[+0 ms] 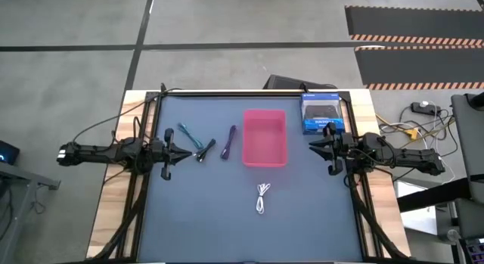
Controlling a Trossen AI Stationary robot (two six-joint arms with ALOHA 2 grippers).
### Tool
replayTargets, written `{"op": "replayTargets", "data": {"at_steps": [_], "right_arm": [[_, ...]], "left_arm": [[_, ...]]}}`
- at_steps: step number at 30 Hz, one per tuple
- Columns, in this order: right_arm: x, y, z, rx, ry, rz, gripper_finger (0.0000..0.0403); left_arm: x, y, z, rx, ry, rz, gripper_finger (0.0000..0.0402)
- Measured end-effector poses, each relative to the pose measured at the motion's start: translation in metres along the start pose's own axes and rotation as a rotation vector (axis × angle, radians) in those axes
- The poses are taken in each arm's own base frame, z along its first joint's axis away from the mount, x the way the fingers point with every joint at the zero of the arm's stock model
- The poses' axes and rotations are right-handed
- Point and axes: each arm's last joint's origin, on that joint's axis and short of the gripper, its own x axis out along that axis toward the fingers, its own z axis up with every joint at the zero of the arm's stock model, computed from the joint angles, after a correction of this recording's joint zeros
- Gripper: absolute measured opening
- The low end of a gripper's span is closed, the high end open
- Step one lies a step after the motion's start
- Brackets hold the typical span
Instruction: Pick and place USB-C Cables
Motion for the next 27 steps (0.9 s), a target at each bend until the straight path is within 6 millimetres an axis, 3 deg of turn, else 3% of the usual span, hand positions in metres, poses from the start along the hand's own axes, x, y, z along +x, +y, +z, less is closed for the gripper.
{"op": "replayTargets", "data": {"at_steps": [27], "right_arm": [[0.0000, 0.0001, 0.0014, -0.002, -0.014, 0.001, 0.0057]], "left_arm": [[0.0000, 0.0000, 0.0000, 0.000, 0.000, 0.000, 0.0000]]}}
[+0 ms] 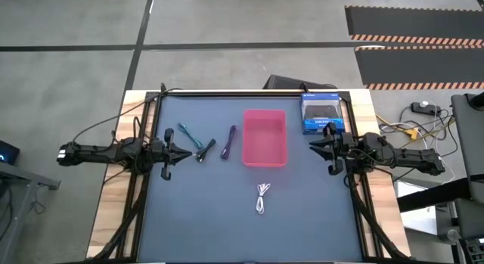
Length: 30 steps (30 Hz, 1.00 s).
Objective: Pick and place USB-C Cables
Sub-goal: Put the white USB cable into the red bin
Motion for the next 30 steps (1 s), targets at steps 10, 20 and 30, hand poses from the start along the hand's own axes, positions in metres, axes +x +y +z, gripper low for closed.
{"op": "replayTargets", "data": {"at_steps": [10, 20, 30], "right_arm": [[-0.004, 0.000, 0.026, 0.108, -0.281, -0.043, 0.0057], [-0.012, -0.006, 0.050, 0.249, -0.552, -0.290, 0.0057], [0.001, -0.004, 0.074, 0.125, -0.503, -0.327, 0.0057]], "left_arm": [[0.000, 0.000, 0.000, 0.000, 0.000, 0.000, 0.0000], [-0.001, 0.004, 0.011, -0.017, -0.112, 0.131, 0.0000], [-0.018, 0.005, 0.056, -0.104, -0.613, 0.148, 0.0000]]}}
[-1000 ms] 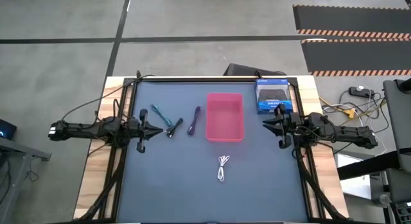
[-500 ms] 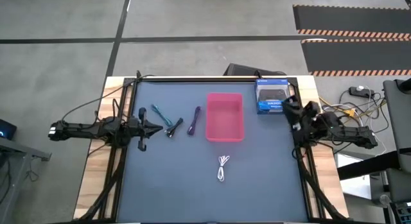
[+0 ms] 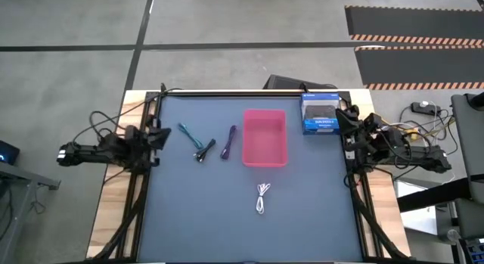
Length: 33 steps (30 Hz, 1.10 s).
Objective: Pick and place USB-C Cables
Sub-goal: Put the white USB cable into the red bin
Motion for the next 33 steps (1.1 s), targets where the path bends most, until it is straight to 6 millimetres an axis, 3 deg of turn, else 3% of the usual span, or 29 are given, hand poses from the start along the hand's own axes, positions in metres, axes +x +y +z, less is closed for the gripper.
{"op": "replayTargets", "data": {"at_steps": [6, 17, 27, 33], "right_arm": [[0.023, 0.008, 0.004, -0.115, 0.056, -0.021, 0.0057], [0.068, 0.017, 0.003, -0.207, 0.164, -0.245, 0.0057], [0.086, 0.024, 0.038, -0.196, 0.235, -0.317, 0.0057], [0.098, 0.024, 0.056, -0.193, 0.220, -0.369, 0.0057]], "left_arm": [[-0.001, 0.000, 0.013, 0.048, -0.130, 0.004, 0.0000], [-0.003, 0.000, 0.027, 0.064, -0.260, 0.013, 0.0000], [0.000, 0.000, 0.044, 0.044, -0.321, 0.033, 0.0000], [0.001, 0.007, 0.046, -0.095, -0.312, 0.289, 0.0000]]}}
